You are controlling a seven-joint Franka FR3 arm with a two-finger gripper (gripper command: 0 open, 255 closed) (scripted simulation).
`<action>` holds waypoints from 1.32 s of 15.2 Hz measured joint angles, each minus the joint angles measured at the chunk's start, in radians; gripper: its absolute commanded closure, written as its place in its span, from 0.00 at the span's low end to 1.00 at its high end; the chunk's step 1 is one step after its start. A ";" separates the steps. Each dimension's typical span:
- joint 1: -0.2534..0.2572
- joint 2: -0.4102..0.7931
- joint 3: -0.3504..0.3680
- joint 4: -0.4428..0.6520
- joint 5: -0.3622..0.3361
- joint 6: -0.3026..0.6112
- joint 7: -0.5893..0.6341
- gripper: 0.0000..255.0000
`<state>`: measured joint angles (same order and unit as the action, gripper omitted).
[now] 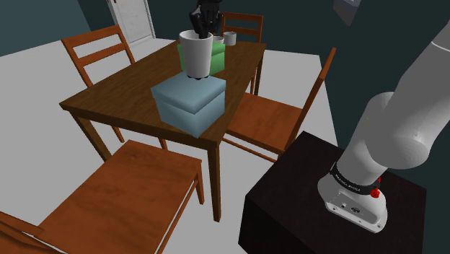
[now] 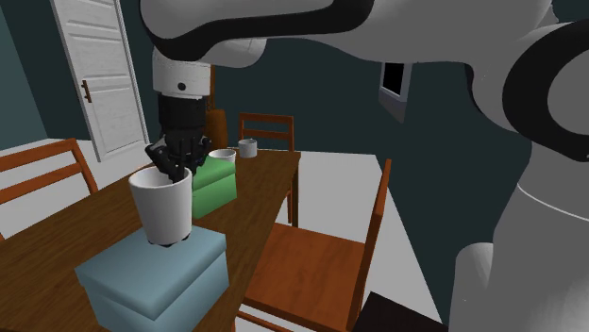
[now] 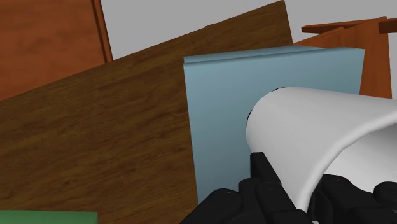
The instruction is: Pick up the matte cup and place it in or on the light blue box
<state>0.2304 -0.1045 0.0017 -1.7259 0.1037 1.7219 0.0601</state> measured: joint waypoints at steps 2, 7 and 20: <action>0.000 -0.002 0.001 -0.027 0.000 0.025 -0.002 1.00; 0.001 -0.013 0.001 -0.090 0.002 0.077 -0.006 1.00; 0.001 -0.013 0.001 -0.078 0.001 0.066 -0.005 0.00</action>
<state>0.2311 -0.1176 0.0027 -1.8042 0.1051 1.7883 0.0549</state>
